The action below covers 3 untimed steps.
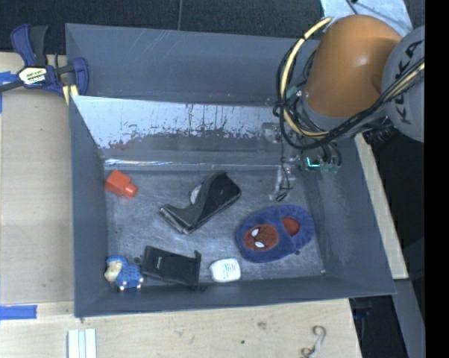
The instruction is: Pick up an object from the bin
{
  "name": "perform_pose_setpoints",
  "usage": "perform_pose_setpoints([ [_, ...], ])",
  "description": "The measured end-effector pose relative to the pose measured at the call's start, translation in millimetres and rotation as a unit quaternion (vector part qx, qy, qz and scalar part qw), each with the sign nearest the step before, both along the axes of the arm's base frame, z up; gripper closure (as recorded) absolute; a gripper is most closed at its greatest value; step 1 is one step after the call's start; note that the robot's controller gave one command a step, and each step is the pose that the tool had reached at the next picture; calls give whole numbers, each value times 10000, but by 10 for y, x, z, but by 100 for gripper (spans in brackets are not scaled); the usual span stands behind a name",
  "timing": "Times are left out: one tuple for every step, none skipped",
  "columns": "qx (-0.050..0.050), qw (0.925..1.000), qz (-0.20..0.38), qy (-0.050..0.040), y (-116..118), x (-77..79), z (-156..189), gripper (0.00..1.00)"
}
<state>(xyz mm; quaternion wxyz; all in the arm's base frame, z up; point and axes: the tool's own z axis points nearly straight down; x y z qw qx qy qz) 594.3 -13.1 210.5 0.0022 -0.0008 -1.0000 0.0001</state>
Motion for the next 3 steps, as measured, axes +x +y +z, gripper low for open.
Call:
perform_pose_setpoints([
  [-1,9982,-598,11,-361,-758,-1253,0],
  [-4,9983,-585,-58,-358,-710,-1199,100],
  [-2,9984,-557,-83,-367,-401,464,100],
])
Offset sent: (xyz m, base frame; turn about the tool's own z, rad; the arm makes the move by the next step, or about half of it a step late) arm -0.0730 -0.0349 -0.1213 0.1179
